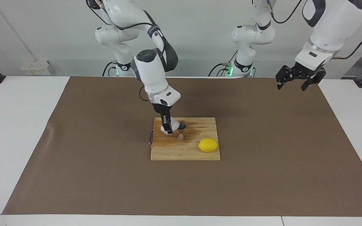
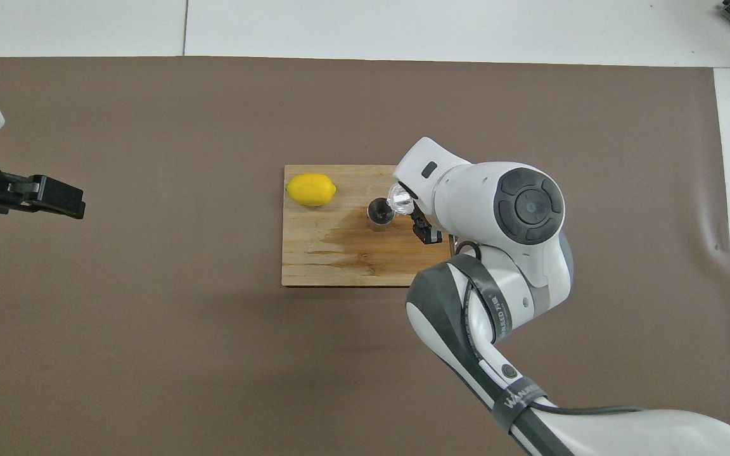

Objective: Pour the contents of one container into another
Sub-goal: 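Tilt the white cup to pour into the jigger with the right gripper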

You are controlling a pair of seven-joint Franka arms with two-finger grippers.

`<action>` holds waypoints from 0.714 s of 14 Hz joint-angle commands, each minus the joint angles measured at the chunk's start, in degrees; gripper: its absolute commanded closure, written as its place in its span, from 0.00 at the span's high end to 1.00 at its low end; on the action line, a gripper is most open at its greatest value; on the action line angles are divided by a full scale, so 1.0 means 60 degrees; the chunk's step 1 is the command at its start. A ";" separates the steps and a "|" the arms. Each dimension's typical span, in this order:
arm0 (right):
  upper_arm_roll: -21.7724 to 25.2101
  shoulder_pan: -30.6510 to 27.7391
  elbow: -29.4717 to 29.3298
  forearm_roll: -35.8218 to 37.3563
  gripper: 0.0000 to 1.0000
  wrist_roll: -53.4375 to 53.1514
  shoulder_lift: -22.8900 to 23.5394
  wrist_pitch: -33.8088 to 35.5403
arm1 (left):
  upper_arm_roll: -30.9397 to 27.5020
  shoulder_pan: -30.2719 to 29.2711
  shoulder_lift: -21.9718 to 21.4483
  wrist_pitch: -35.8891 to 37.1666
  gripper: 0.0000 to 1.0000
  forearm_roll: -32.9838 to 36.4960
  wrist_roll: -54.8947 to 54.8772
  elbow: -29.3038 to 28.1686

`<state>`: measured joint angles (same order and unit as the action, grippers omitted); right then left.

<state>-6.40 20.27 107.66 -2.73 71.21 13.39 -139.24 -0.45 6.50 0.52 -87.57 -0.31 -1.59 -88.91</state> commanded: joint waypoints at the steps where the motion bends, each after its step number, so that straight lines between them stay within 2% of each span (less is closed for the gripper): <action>1: -0.0061 0.0005 0.0191 0.0309 0.10 -0.0281 -0.0166 -0.0128 | -0.0013 0.0001 -0.0277 -0.0009 1.00 0.0110 -0.0029 -0.0299; 6: -0.0075 -0.0097 0.0191 -0.0246 0.09 -0.0208 -0.0151 -0.0157 | -0.0013 0.0001 -0.0277 -0.0009 1.00 0.0110 -0.0029 -0.0299; 10: -0.0075 -0.0156 0.0191 -0.1812 0.08 0.0200 -0.0151 -0.0260 | -0.0013 0.0001 -0.0277 0.0005 1.00 0.0110 -0.0029 -0.0299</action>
<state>-6.33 20.26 107.84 -9.78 71.07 13.39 -139.88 -0.45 6.50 0.52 -87.57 -0.31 -1.58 -88.91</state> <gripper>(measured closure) 0.498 0.000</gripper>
